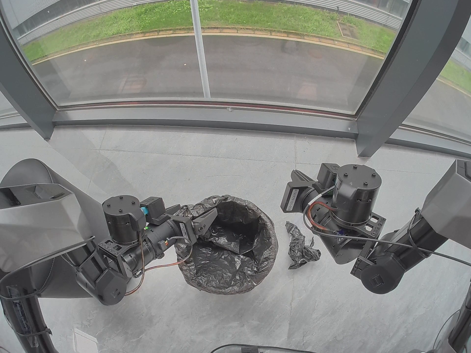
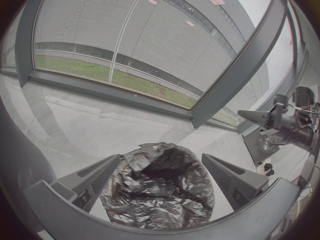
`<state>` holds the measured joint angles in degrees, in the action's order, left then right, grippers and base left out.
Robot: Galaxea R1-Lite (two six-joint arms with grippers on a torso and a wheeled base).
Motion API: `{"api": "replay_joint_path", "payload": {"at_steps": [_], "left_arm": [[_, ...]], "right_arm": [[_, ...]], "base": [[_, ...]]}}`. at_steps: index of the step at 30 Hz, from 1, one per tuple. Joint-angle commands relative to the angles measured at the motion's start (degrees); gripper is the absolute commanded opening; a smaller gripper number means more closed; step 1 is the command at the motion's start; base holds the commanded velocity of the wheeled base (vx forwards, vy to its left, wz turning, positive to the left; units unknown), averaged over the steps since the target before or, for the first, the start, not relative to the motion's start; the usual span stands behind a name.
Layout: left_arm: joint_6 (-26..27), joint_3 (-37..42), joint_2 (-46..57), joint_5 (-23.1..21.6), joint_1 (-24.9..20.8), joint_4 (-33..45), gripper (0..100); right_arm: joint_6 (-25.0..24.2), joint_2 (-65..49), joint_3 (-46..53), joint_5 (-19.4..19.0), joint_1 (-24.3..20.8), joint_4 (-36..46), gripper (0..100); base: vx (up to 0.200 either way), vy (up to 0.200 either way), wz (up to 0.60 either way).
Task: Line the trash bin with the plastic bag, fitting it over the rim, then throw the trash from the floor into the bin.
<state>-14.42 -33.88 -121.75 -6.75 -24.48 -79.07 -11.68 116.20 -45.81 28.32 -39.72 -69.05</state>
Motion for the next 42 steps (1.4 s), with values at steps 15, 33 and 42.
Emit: {"api": "replay_joint_path", "payload": {"at_steps": [15,33,42], "left_arm": [[0.01,-3.83,-7.45,0.07,2.33,1.11,100],[-0.34,-1.19,-8.95,0.25,-2.86,-0.47,100],[-0.17,0.74,-8.33,2.18,-3.29,-2.32,100]], "right_arm": [[-0.19,1.48,-0.42,-0.9,0.34,-0.12,0],[-0.27,2.01,-0.51,-0.9,0.34,-0.12,0],[-0.27,2.01,-0.51,-0.9,0.34,-0.12,0]], "base": [[0.0,0.0,0.0],[0.0,0.0,0.0],[0.0,0.0,0.0]]}}
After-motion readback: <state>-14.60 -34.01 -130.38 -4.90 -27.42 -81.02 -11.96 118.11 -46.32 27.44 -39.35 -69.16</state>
